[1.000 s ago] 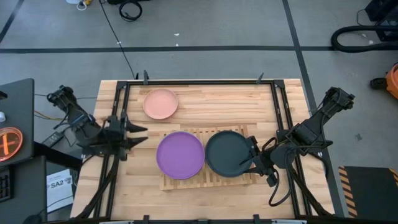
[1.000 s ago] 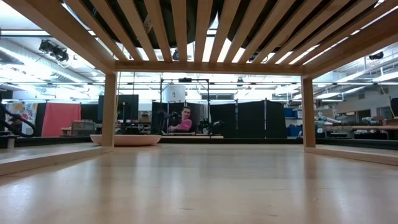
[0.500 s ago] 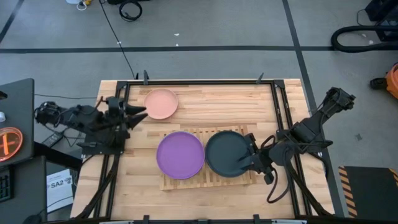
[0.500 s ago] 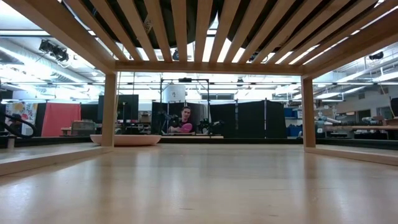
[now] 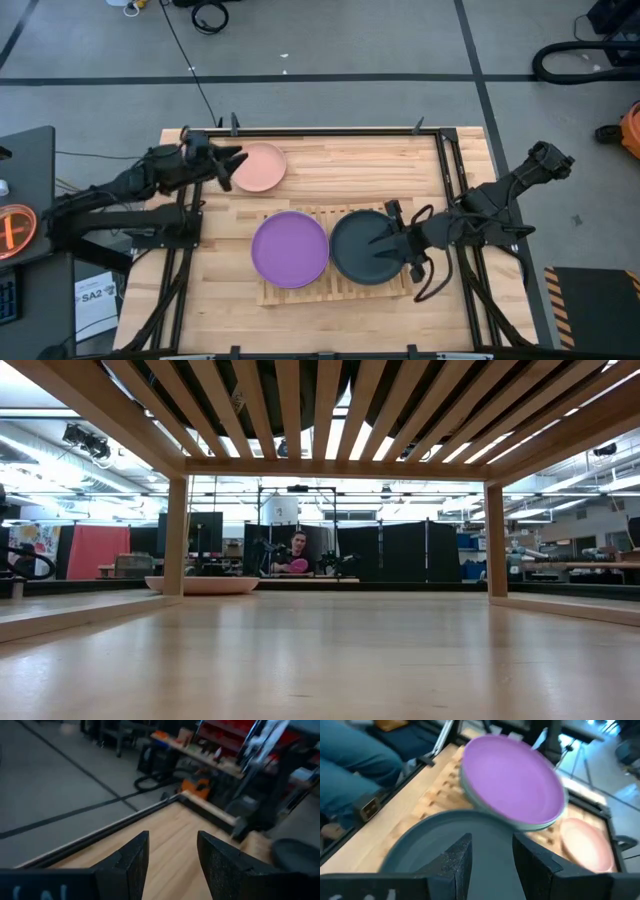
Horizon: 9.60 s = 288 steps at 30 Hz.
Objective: Place and stack plates onto a shelf
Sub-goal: Stack the light pink plate on top of the black plate on the shelf
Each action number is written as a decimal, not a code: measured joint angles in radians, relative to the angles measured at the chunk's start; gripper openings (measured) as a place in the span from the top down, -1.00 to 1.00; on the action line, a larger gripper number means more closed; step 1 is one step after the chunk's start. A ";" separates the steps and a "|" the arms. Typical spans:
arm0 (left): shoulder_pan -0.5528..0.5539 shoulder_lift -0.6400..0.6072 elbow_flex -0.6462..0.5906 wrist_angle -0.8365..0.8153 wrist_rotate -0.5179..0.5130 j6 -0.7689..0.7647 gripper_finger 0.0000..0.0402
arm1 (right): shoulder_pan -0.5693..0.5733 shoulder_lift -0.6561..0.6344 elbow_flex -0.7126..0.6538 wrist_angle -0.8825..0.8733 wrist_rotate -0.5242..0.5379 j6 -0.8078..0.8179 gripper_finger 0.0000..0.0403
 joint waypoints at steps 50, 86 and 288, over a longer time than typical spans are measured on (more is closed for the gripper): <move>0.745 0.856 0.001 0.014 0.326 0.133 0.14 | -0.346 0.000 0.000 0.077 -0.101 -0.012 0.27; 0.792 0.985 0.000 0.224 0.438 0.100 0.14 | -0.346 0.000 0.000 0.076 -0.107 -0.012 0.27; 0.412 1.019 0.001 1.163 0.321 0.100 0.80 | -0.935 0.301 0.000 0.444 0.123 0.556 0.89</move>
